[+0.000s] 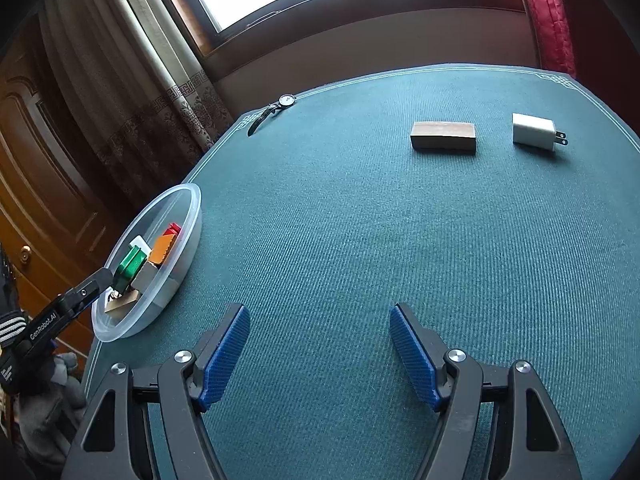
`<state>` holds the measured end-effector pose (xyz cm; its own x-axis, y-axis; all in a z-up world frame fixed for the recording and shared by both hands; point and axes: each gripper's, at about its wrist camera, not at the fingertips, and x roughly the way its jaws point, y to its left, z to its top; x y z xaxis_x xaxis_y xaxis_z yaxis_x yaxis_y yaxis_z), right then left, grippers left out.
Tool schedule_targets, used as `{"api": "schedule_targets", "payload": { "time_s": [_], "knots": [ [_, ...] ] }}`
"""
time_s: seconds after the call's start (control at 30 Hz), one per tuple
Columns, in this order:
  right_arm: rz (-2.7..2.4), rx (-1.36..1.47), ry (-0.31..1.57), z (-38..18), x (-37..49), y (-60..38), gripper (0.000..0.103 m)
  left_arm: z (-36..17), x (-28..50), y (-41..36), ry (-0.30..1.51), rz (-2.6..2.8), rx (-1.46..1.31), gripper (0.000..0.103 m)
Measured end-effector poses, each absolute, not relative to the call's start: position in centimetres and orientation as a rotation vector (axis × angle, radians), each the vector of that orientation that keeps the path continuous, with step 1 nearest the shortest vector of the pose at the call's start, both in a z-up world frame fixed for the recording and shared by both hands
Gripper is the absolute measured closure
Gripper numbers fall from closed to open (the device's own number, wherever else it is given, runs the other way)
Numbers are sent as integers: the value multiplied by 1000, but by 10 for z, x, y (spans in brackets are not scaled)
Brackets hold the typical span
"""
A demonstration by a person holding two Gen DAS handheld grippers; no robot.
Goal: Organize rigid objects
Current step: 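Withdraw the right tool from the bowl toward the white charger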
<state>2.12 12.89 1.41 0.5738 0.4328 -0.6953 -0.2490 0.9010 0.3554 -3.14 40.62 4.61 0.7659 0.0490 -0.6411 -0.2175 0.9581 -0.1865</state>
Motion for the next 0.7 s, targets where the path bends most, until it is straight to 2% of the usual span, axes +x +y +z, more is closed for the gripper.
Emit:
{"api": "schedule_targets", "payload": {
  "time_s": [0.23, 0.7],
  "knots": [
    [412, 241, 857, 19, 14, 119, 27, 33, -15, 409, 724, 200, -208, 18],
    [309, 262, 868, 18, 24, 88, 27, 42, -11, 412, 701, 198, -279, 18]
  ]
}}
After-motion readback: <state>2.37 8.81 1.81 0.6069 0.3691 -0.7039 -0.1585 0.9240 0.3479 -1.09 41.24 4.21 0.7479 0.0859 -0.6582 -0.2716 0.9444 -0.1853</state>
